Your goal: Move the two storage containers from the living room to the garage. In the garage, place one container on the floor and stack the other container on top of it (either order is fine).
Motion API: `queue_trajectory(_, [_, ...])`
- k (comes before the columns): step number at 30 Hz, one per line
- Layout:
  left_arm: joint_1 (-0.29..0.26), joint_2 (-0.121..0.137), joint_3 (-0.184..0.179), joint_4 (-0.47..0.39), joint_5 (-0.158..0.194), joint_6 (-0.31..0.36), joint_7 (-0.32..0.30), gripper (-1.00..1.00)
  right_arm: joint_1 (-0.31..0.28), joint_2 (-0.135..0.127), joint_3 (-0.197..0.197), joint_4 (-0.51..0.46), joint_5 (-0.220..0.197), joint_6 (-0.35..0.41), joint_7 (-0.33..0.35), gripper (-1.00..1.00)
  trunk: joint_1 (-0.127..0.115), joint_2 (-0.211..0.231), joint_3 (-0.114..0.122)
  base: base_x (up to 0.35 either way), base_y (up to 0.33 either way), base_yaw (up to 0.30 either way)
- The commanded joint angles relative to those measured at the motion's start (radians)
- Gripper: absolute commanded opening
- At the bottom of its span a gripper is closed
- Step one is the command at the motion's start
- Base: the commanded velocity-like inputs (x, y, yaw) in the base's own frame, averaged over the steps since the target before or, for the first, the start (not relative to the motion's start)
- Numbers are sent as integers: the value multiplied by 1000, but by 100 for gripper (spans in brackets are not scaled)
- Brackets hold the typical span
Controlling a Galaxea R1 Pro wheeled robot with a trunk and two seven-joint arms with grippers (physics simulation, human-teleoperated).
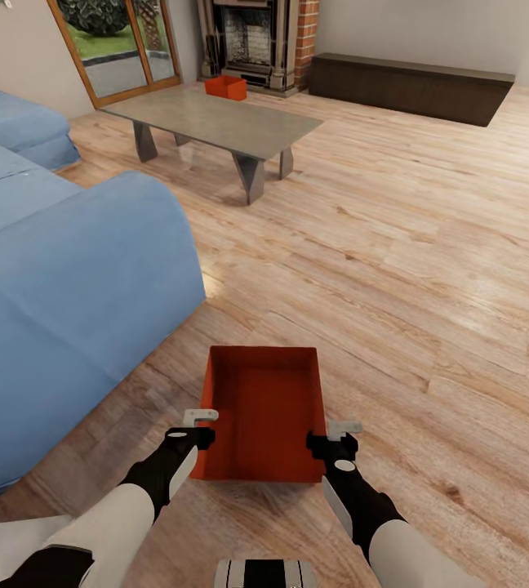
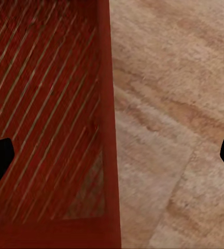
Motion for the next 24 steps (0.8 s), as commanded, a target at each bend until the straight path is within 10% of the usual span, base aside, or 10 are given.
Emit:
queue_trajectory(1, [0,1,-8,-2,5,6,7,100,-1,-1,6,1,-2,-1,-7,100,4,-7,-4,0,0,0])
queue_trajectory(24, [0,2,-6,-3,6,6,7,100,-1,0,5,0,-1,-3,-7,100,50,-91,-41,0,0,0])
